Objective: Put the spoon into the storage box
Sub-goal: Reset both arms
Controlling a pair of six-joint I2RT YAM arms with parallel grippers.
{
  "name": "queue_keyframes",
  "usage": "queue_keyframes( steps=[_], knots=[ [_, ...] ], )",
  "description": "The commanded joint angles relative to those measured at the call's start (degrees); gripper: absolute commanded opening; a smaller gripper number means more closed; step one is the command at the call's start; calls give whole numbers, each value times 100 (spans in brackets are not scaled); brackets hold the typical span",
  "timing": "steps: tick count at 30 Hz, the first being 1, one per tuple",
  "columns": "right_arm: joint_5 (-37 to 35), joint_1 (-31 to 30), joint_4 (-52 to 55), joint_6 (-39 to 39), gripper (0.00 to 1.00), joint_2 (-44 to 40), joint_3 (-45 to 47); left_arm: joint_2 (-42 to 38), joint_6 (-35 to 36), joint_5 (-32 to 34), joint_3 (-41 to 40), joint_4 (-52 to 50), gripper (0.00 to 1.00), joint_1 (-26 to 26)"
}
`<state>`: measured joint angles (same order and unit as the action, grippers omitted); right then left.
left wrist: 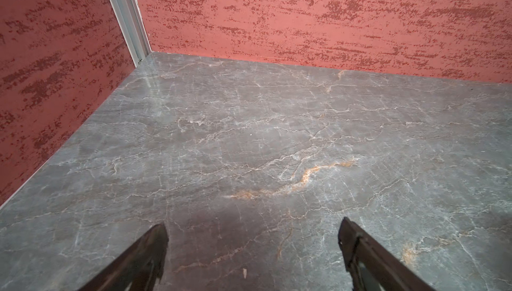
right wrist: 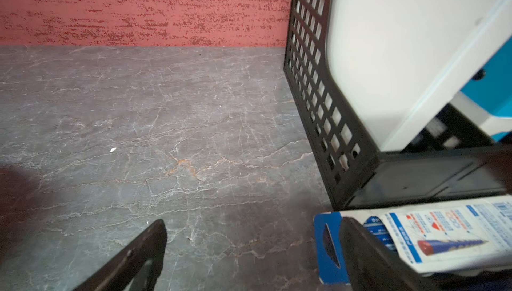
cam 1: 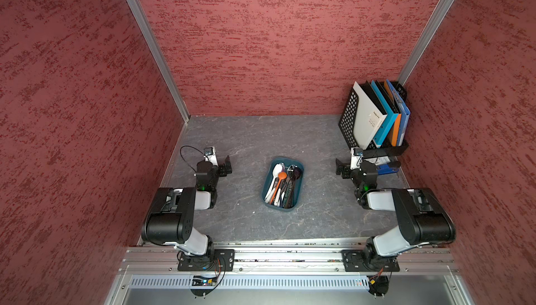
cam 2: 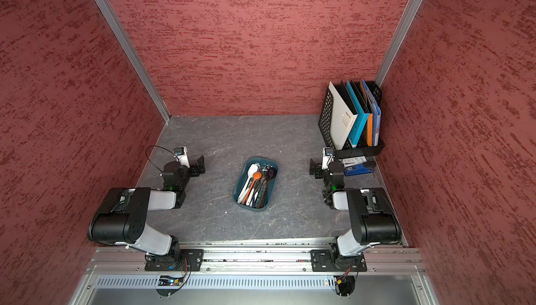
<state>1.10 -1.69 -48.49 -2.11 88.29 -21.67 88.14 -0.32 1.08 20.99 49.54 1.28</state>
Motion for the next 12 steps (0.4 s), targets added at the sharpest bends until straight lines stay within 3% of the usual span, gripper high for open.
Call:
queue_keyframes(
  steps=[1,12],
  knots=[
    [-89,12,-289,37,99,11,-73,-38,40,-148,89,133,100,27],
    [-78,25,-307,39,99,2,-59,-38,43,-143,80,154,100,22]
  ],
)
